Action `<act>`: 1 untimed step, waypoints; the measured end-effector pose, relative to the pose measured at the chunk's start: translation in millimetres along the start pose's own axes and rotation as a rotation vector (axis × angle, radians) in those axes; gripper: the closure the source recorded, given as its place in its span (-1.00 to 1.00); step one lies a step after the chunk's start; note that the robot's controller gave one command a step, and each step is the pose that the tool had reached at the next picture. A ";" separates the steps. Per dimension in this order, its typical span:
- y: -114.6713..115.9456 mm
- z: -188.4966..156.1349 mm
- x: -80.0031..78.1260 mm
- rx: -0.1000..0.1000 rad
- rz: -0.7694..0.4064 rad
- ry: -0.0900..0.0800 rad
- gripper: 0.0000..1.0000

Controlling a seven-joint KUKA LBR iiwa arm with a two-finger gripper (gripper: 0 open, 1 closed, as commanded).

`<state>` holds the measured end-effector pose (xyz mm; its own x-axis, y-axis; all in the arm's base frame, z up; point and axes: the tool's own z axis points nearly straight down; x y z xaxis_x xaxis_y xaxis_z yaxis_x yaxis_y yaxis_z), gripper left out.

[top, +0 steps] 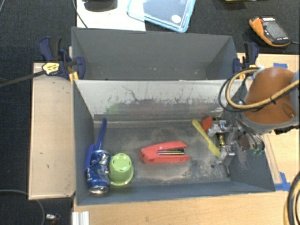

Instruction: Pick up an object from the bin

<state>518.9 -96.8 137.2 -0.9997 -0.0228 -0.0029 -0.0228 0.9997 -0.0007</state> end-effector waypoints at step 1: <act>0.0 0.0 0.0 0.000 0.000 0.000 -1.00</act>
Offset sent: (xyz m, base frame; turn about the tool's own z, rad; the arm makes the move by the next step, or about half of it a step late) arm 0.0113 0.0474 -0.0467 -0.2384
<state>518.9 -96.8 137.2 -0.9997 -0.0229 -0.0029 -0.0229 0.9997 -0.0007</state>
